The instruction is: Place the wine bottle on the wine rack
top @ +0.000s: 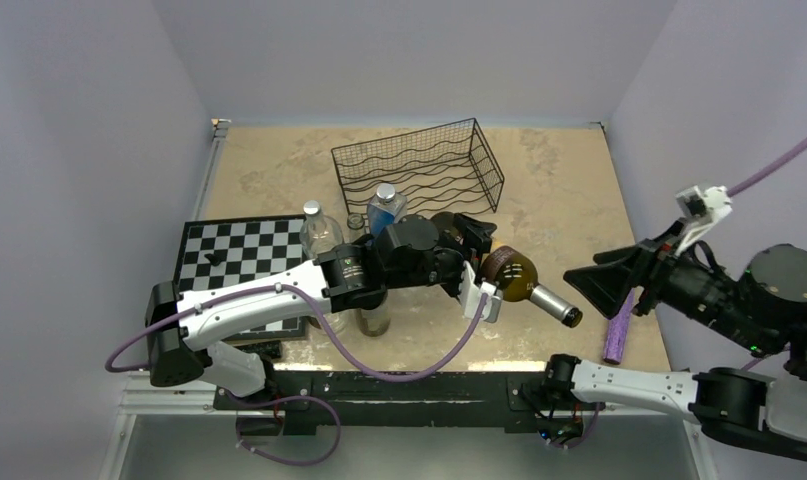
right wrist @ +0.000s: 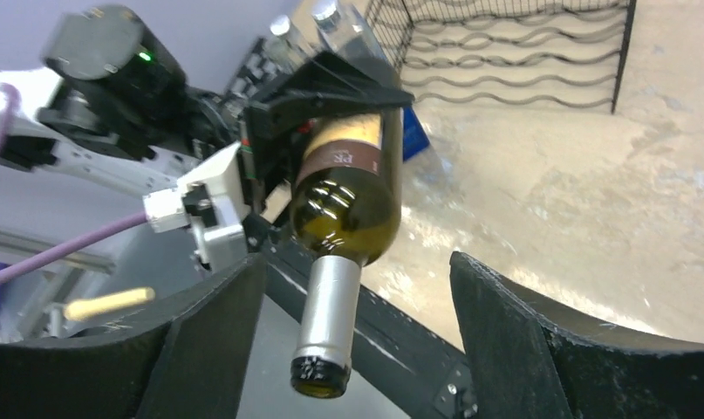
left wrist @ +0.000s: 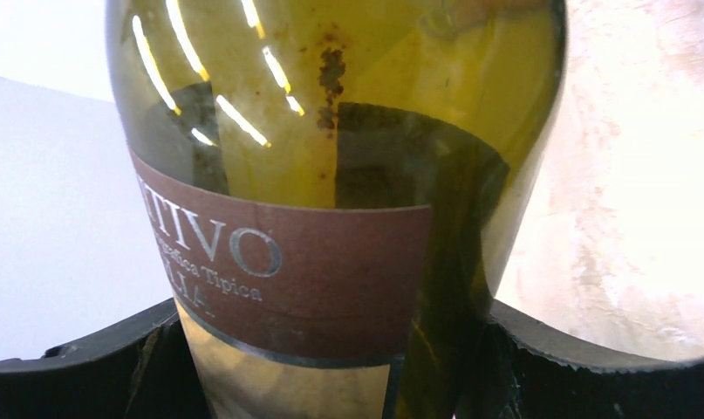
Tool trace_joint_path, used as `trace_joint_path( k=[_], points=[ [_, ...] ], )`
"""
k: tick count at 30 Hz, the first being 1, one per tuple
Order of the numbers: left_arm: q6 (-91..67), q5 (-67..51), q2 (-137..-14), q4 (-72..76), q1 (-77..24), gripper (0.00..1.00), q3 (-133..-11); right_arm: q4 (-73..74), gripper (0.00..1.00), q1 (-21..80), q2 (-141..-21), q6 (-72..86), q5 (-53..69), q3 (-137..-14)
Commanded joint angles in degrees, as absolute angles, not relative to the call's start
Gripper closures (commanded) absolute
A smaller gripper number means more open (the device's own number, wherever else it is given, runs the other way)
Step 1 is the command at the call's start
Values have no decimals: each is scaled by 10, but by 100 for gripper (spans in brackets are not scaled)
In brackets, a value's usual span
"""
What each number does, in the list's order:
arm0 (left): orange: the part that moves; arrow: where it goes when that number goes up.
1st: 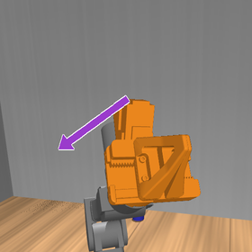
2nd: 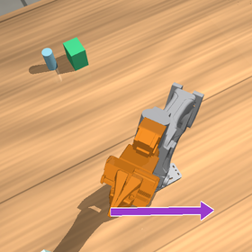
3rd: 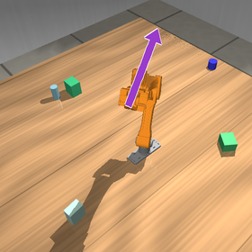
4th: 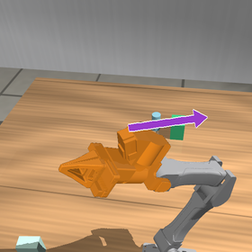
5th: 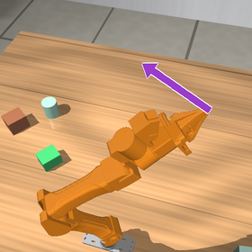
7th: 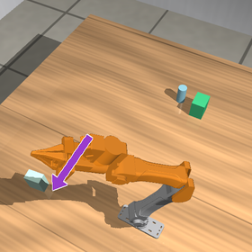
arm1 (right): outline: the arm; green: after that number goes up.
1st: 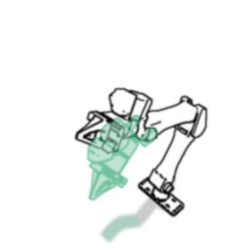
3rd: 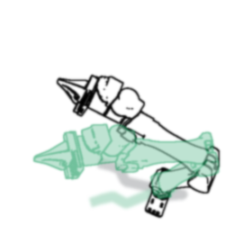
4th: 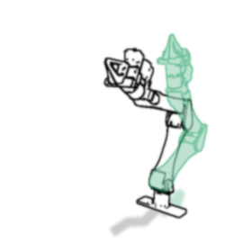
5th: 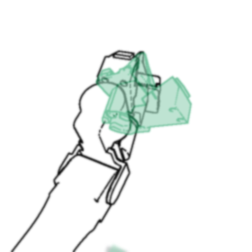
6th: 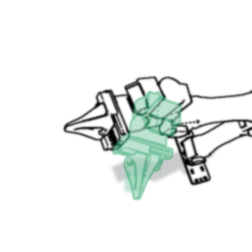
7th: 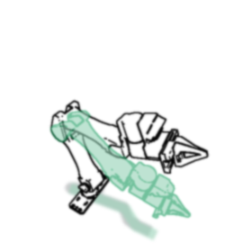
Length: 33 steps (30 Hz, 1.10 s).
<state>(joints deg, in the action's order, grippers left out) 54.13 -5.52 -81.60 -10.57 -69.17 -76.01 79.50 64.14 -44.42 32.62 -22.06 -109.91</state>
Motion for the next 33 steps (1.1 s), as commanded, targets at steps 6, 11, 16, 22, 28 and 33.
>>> trace_joint_path(
  k=[6, 11, 16, 22, 28, 33],
  points=[
    [652, -26, -781, -24, -693, 100, -785, 884, 25, 645, -557, 327, -164, -1102],
    [644, -8, -786, -49, -693, 100, -806, 902, 33, 645, -571, 353, -148, -1059],
    [650, -3, -786, -49, -693, 100, -808, 914, 38, 645, -561, 368, -141, -1030],
    [656, 12, -788, -36, -693, 100, -801, 905, 37, 645, -554, 374, -127, -986],
    [653, 20, -793, -18, -694, 100, -799, 891, 43, 645, -554, 378, -130, -969],
    [652, 19, -795, -10, -695, 100, -796, 881, 44, 645, -557, 379, -137, -963]
  ],
)
